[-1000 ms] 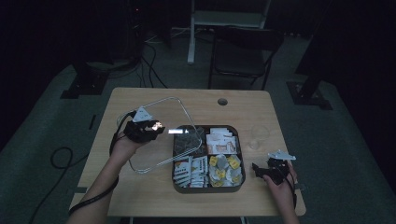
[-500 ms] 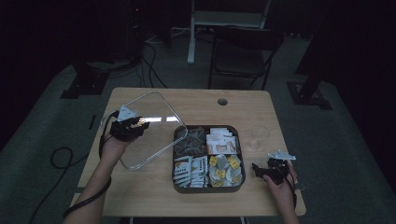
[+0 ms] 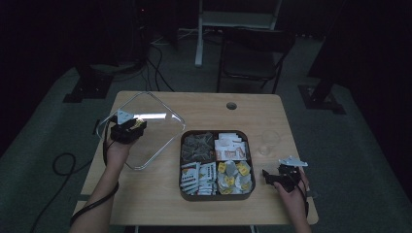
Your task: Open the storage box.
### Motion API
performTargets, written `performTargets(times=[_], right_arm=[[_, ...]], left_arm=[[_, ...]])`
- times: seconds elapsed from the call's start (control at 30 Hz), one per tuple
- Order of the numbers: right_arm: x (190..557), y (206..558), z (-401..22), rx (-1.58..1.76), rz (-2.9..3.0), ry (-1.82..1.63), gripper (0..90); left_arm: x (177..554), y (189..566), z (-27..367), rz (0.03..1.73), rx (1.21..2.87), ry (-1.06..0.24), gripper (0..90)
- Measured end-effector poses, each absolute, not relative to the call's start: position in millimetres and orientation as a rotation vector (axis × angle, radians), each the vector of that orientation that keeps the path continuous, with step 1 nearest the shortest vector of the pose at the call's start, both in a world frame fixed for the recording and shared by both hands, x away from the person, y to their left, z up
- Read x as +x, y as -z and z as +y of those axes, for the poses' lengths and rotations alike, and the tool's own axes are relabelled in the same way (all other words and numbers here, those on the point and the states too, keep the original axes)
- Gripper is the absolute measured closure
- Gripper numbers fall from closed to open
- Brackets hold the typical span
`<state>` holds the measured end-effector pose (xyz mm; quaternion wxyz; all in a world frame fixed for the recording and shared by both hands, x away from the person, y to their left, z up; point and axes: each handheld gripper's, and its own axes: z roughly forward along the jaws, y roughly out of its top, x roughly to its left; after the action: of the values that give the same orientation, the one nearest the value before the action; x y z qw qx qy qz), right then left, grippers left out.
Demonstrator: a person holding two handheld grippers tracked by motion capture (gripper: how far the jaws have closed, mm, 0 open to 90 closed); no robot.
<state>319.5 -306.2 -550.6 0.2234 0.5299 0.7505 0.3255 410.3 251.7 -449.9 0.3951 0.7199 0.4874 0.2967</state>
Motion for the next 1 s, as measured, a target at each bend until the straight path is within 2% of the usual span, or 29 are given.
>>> performTargets(times=[0.27, 0.8, 1.0], right_arm=[[320, 551, -306, 1.463, 2.072, -0.898, 12.4], [319, 551, -306, 1.460, 2.072, -0.902, 12.9], [319, 551, -306, 1.460, 2.073, -0.902, 12.9]], left_arm=[[422, 467, 250, 1.326, 1.736, -0.760, 59.5], [433, 509, 246, 1.459, 1.710, -0.739, 59.5], [436, 521, 249, 1.502, 1.717, -0.687, 59.5]])
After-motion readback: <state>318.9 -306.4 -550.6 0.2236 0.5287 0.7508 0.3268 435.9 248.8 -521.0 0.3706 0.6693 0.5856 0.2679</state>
